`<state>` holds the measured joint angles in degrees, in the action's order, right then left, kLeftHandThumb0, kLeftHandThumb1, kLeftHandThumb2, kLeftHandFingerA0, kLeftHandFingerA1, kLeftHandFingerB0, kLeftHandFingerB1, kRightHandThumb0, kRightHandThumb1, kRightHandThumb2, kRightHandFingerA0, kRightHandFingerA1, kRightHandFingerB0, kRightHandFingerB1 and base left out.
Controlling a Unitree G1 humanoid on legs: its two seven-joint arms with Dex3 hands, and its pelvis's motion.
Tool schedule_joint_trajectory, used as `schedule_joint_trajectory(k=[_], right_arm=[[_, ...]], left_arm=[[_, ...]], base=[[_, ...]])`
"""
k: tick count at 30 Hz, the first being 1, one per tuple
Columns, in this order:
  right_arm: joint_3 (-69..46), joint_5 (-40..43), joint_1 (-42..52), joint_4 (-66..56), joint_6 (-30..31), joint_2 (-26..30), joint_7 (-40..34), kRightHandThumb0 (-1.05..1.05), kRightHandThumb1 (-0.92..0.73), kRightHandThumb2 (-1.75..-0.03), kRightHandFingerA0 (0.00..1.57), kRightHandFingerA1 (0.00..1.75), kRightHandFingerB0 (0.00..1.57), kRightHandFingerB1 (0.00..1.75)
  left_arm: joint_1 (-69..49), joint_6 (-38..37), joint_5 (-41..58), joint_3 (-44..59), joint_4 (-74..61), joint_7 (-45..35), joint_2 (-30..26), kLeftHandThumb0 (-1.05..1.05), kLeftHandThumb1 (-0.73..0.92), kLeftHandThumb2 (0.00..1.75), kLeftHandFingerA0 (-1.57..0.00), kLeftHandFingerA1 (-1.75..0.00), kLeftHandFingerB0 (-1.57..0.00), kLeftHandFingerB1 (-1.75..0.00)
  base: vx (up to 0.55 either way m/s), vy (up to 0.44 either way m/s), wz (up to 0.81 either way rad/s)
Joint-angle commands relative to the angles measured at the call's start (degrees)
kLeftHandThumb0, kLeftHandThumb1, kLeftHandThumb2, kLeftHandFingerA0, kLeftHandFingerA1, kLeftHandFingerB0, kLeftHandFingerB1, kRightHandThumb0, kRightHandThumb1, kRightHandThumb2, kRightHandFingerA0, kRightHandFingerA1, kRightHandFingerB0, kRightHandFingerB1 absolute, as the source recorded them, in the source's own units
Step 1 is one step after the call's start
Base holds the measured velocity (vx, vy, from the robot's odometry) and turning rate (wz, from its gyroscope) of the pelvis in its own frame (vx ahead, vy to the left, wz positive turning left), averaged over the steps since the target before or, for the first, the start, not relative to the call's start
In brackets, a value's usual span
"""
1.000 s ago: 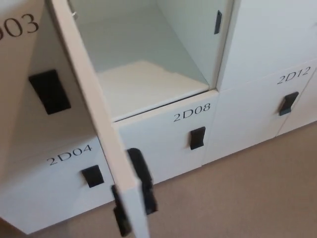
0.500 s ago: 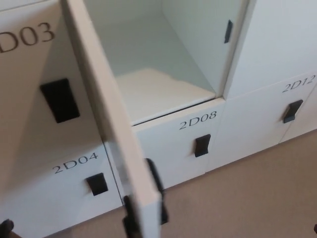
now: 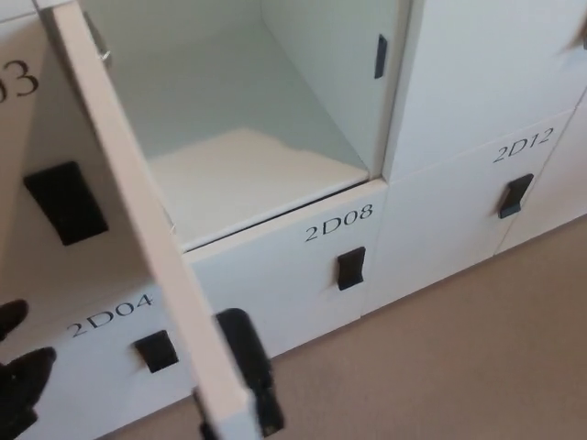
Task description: The robot walks towards an open cabinet and lifts its left hand to push the door towards the right to close it.
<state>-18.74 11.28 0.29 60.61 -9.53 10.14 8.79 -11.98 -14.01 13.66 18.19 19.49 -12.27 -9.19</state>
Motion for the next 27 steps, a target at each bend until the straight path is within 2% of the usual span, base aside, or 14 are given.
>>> schedule_joint_trajectory(k=[1, 2, 10, 23, 27], right_arm=[[0.1, -0.6, 0.3, 1.2, -1.2, 0.7, -0.9, -0.09, -0.69, -0.59, 0.66, 0.58, 0.5, 0.48], [0.1, -0.5, 0.4, 1.1, -1.3, 0.7, -0.9, -0.08, -0.74, -0.61, 0.64, 0.57, 0.47, 0.47], [0.1, -0.4, 0.7, 0.5, -1.5, 0.8, -1.0, -0.08, -0.71, -0.6, 0.64, 0.55, 0.47, 0.47], [0.0, 0.0, 1.1, 0.3, -1.8, 0.9, -0.5, -0.08, -0.68, -0.59, 0.65, 0.57, 0.48, 0.47], [0.2, -0.1, 1.5, 0.2, -2.3, 1.0, 0.0, -0.09, -0.73, -0.6, 0.62, 0.55, 0.47, 0.47]], left_arm=[[-4.4, -1.1, -2.5, -3.9, -11.9, -2.9, -1.3, -0.31, 0.57, 0.57, -0.7, -0.48, -0.54, -0.46], [-4.9, -0.5, -2.4, -5.5, -16.0, -3.9, -1.8, -0.27, 0.6, 0.57, -0.69, -0.5, -0.53, -0.47], [-3.6, 3.1, -3.0, -11.3, -27.1, -4.6, -2.4, -0.26, 0.6, 0.57, -0.68, -0.52, -0.53, -0.5], [-3.2, 6.0, -3.6, -13.3, -29.5, -3.1, -2.9, -0.27, 0.61, 0.58, -0.68, -0.52, -0.55, -0.5], [-3.1, 6.2, -4.0, -13.7, -29.7, -3.6, -3.0, -0.27, 0.62, 0.58, -0.68, -0.52, -0.54, -0.5]], base=[[0.04, 0.195, -0.6], [0.05, 0.193, 0.19], [0.03, 0.106, 0.07], [0.0, 0.0, 0.0], [0.0, 0.0, 0.0]])
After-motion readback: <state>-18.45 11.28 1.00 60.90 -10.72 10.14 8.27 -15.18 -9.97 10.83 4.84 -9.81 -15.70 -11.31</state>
